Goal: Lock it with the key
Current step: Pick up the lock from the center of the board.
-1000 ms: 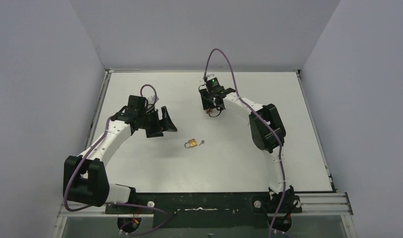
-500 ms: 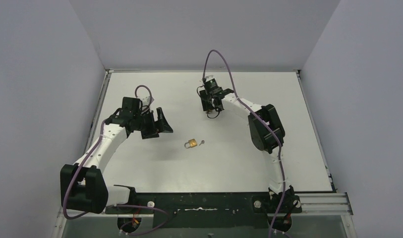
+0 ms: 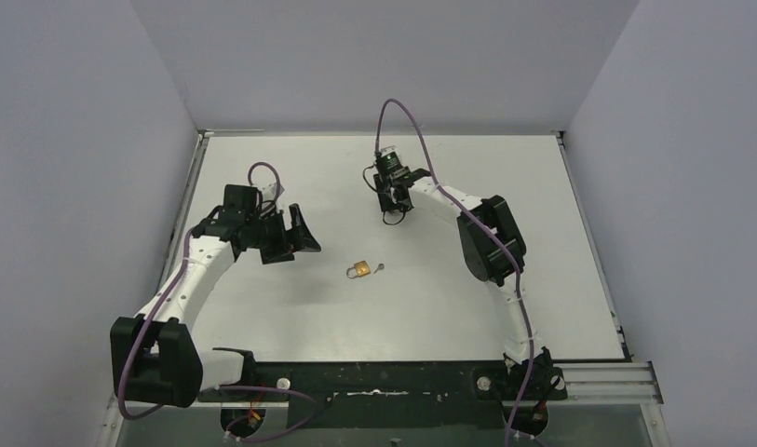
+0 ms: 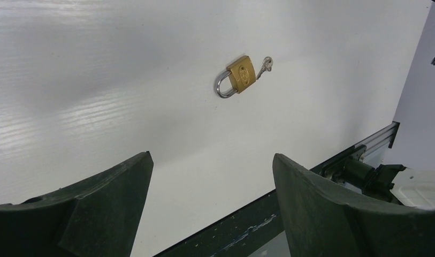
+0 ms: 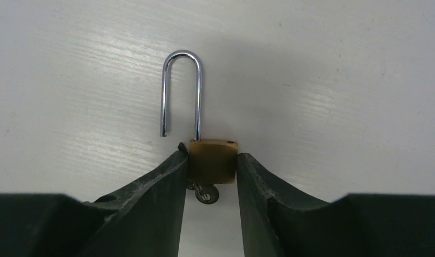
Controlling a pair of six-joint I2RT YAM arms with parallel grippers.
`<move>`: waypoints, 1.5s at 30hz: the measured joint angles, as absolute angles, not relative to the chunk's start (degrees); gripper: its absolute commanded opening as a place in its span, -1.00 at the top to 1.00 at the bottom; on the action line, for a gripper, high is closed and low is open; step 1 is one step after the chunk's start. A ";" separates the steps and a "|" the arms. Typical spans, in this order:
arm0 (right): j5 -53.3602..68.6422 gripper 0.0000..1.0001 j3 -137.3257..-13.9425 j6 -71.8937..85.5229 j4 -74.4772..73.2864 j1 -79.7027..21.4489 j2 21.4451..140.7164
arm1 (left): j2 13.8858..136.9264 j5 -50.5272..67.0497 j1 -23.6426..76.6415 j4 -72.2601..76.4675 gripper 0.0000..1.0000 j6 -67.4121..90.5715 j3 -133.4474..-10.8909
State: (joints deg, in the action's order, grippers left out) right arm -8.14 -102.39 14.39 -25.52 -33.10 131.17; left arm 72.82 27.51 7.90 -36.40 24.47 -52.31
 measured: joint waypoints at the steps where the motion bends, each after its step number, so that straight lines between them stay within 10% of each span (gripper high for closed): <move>1: -8.25 0.40 -102.43 14.48 -25.61 -33.10 131.17 | 72.64 27.51 7.79 -36.60 -0.61 24.34 -52.31; 6: -8.71 0.69 -102.45 15.09 -25.61 -33.10 131.17 | 71.70 27.51 7.29 -37.34 -0.61 23.77 -52.31; 29: 22.76 0.75 -86.87 7.55 -21.06 -32.69 100.60 | 77.73 47.03 5.98 -27.07 -0.39 27.03 -61.08; 45: 62.17 0.75 -74.78 52.01 17.67 -28.10 94.72 | 70.46 68.12 6.52 18.33 -0.60 45.52 -56.64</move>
